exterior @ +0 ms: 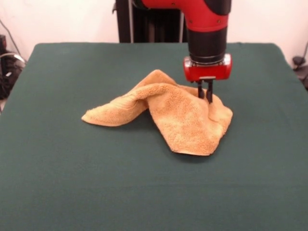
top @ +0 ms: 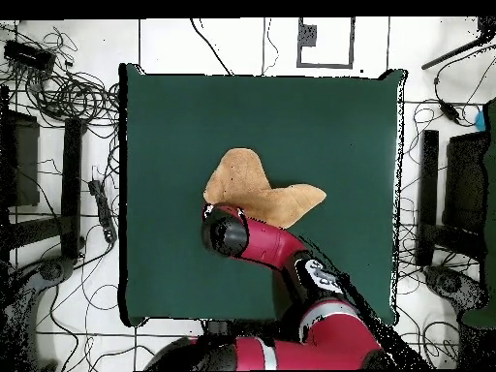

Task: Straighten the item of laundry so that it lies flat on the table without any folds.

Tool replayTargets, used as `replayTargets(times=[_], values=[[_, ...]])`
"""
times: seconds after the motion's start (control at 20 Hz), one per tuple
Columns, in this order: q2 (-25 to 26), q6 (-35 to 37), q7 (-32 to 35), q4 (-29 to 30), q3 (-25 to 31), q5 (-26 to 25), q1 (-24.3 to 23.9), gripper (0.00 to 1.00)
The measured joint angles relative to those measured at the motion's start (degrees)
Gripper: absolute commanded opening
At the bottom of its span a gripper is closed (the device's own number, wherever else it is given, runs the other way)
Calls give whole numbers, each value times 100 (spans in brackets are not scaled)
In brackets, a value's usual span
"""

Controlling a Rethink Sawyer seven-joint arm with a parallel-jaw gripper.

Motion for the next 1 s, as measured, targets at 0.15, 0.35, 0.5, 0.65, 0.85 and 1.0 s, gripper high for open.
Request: replayTargets(times=[0.15, 0.35, 0.5, 0.65, 0.85, 1.0], values=[[-114, 195, 0, 1, -1, 68, 62, 0], [-250, 353, 0, 2, -2, 200, 188, 0], [-377, 393, 0, 7, 1, 316, 305, 0], [-454, 394, 0, 25, -1, 394, 335, 0], [-550, 394, 0, 83, -1, 487, 343, 0], [-591, 393, 0, 134, -2, 534, 340, 0]])
